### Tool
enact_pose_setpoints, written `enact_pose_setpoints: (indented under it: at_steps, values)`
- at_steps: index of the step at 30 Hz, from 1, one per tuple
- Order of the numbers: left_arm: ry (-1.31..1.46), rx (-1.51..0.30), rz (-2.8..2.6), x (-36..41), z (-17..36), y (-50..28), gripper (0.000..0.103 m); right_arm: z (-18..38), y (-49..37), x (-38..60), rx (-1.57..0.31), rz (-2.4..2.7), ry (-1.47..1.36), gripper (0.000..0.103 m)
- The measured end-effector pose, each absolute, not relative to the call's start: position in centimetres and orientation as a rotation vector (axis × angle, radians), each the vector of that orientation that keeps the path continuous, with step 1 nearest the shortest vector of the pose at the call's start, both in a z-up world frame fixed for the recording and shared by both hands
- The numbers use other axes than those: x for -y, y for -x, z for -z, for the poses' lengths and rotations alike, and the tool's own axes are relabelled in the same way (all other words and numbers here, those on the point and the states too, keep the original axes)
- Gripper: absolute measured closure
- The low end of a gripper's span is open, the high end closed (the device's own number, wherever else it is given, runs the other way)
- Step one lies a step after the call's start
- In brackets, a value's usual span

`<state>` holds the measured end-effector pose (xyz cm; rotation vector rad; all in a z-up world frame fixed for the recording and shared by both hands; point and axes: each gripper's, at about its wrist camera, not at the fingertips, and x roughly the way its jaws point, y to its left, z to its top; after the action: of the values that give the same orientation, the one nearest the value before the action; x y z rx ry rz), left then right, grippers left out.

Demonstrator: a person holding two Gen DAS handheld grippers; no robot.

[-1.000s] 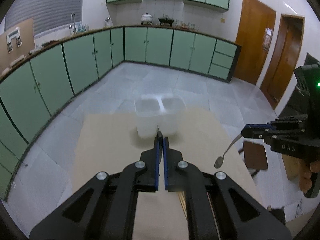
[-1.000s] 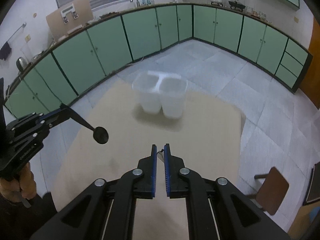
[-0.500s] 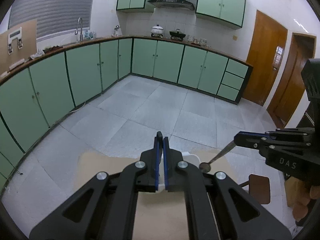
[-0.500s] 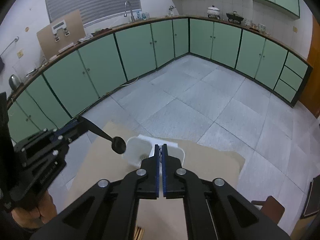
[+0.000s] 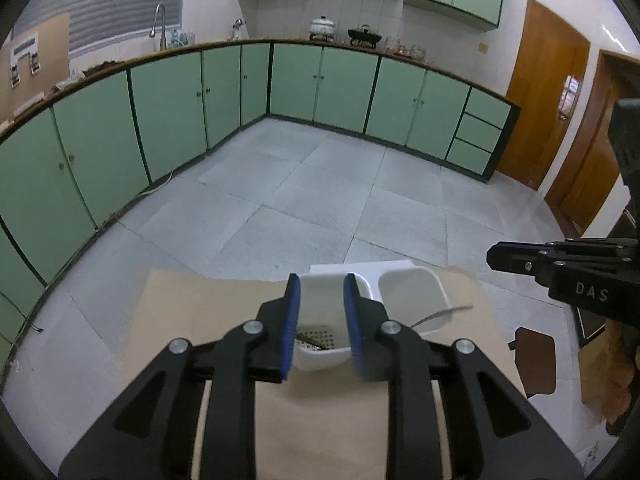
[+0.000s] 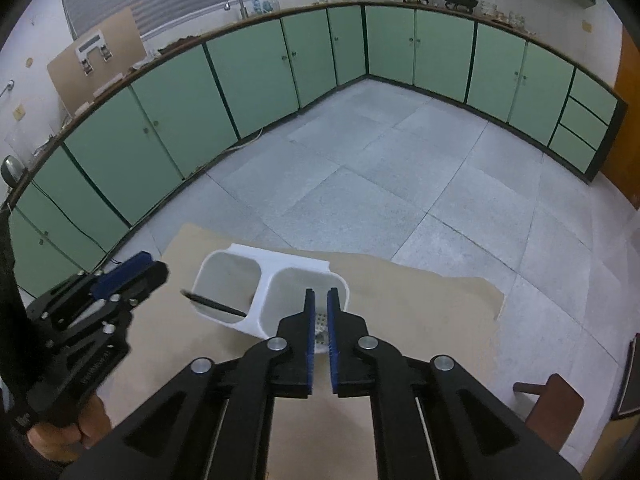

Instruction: Organize utensils

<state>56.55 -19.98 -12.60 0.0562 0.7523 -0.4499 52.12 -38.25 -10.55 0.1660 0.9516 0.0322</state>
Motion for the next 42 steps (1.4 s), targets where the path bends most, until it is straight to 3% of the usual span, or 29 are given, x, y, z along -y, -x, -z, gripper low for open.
enact_pose_setpoints:
  at_steps: [2, 4, 5, 6, 8, 12, 15, 22, 29, 34, 42]
  values:
    - [-0.059, -0.723, 0.456, 19.0, 11.4, -54.9, 0.078, 9.8, -50.6, 38.4, -0.931, -0.036, -0.176, 0.096]
    - [-0.058, -0.686, 0.454, 17.7, 10.1, -53.0, 0.062, 8.7, -48.4, 38.4, -0.899, -0.039, -0.169, 0.095]
    - [-0.054, -0.661, 0.453, 16.8, 9.5, -51.5, 0.049, 8.3, -46.5, 38.3, -0.881, -0.044, -0.17, 0.093]
    - [-0.055, -0.644, 0.449, 16.4, 9.1, -50.3, 0.044, 8.2, -45.2, 38.3, -0.87, -0.052, -0.177, 0.092]
    - [-0.084, -0.616, 0.438, 14.7, 8.9, -46.6, 0.044, 8.2, -40.9, 38.1, -0.831, -0.062, -0.182, 0.083]
    - [-0.082, -0.579, 0.44, 11.3, 9.9, -39.6, 0.023, 10.2, -32.4, 36.8, -0.771, -0.05, -0.161, 0.072]
    - [-0.077, -0.574, 0.431, 9.2, 11.9, -34.2, 0.017, 13.7, -25.5, 35.0, -0.744, -0.026, -0.129, 0.067]
    - [-0.063, -0.647, 0.429, 5.5, 18.7, -24.1, 0.016, 22.7, -14.7, 29.3, -0.766, -0.006, -0.108, 0.066]
    - [-0.052, -0.739, 0.472, 4.8, 25.6, -18.6, 0.016, 29.7, -11.4, 24.1, -0.856, -0.114, -0.119, 0.066]
    - [-0.036, -0.791, 0.491, 4.8, 27.9, -17.8, 0.016, 30.5, -11.9, 23.5, -0.843, -0.125, -0.035, 0.062]
    - [-0.152, -0.817, 0.572, 10.1, 30.5, -17.5, 0.016, 30.4, -11.1, 28.7, -0.848, -0.024, -0.128, 0.059]
